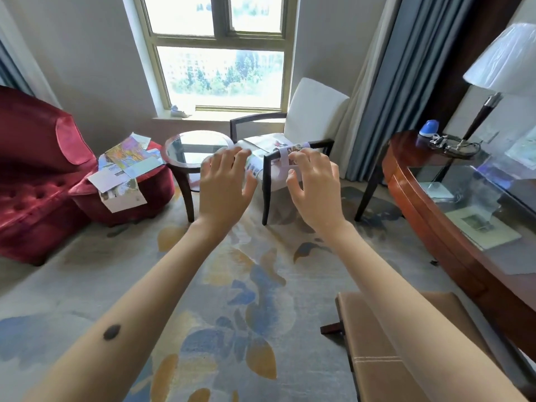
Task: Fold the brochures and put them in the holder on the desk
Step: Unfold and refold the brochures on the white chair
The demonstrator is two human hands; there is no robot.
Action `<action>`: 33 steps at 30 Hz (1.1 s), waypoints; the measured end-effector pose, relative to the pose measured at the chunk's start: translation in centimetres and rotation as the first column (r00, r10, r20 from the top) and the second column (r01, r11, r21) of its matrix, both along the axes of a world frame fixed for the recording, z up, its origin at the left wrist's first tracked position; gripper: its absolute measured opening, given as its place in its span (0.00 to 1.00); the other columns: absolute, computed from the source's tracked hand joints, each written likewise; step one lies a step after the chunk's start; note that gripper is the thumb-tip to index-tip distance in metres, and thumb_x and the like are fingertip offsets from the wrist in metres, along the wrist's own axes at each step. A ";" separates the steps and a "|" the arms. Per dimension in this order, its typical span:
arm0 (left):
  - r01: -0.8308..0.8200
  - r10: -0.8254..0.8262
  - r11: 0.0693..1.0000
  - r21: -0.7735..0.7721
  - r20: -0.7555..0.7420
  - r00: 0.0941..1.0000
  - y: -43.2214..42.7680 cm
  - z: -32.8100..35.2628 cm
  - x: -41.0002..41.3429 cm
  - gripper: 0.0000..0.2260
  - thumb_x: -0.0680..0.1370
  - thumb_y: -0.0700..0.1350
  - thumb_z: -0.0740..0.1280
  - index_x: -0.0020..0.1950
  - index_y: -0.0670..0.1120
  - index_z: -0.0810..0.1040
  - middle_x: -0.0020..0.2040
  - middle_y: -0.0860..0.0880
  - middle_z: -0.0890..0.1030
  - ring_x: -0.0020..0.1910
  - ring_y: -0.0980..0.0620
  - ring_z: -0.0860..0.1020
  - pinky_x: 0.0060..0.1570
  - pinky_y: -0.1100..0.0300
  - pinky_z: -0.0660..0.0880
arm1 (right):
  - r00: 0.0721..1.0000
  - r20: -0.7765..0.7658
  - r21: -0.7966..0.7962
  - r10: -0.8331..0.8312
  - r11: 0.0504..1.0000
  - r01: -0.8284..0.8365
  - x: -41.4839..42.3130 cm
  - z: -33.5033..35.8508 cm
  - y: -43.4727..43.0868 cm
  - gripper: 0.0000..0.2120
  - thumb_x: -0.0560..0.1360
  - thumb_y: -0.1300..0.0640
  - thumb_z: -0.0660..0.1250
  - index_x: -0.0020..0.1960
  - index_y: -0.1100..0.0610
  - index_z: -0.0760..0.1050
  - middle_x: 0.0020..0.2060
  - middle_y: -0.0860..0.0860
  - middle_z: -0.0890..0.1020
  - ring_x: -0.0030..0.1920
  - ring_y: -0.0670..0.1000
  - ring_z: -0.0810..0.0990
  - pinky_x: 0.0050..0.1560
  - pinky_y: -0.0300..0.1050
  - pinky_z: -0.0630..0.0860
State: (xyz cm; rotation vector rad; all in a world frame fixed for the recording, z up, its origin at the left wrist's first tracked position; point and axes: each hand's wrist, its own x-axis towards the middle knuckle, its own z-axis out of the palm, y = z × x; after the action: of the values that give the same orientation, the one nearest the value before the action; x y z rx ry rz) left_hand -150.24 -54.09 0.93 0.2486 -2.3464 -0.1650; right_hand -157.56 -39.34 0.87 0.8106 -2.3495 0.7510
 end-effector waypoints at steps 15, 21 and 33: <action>0.098 -0.105 0.993 0.067 0.110 0.988 -15.1 -4.0 -29.5 0.14 0.75 0.42 0.63 0.58 0.40 0.76 0.56 0.42 0.79 0.57 0.40 0.76 0.59 0.46 0.69 | 0.994 0.083 0.026 -0.065 0.998 0.063 -29.0 -2.9 -14.0 0.15 0.76 0.57 0.58 0.61 0.57 0.74 0.59 0.54 0.77 0.60 0.54 0.73 0.64 0.54 0.65; 0.127 -0.140 0.989 0.079 0.184 0.973 -19.9 -4.9 -40.9 0.13 0.76 0.43 0.62 0.59 0.41 0.76 0.57 0.42 0.79 0.57 0.40 0.75 0.59 0.46 0.68 | 0.982 0.138 0.084 -0.127 0.990 0.116 -40.0 -4.2 -18.3 0.15 0.76 0.57 0.58 0.61 0.58 0.74 0.59 0.56 0.76 0.60 0.56 0.73 0.62 0.52 0.64; 0.192 -0.204 0.979 0.071 0.328 0.922 -24.3 -9.5 -67.6 0.14 0.77 0.43 0.60 0.61 0.42 0.74 0.60 0.43 0.77 0.61 0.42 0.73 0.61 0.48 0.65 | 0.950 0.218 0.124 -0.222 0.972 0.199 -65.1 -9.9 -22.4 0.15 0.77 0.56 0.57 0.60 0.58 0.74 0.59 0.55 0.76 0.60 0.56 0.73 0.61 0.50 0.65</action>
State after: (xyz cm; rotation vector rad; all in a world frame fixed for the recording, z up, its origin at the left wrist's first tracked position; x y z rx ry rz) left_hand -217.81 -78.39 -8.59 0.0570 -2.7085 -0.2844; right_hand -222.66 -61.78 -9.01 0.5228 -2.6482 0.6703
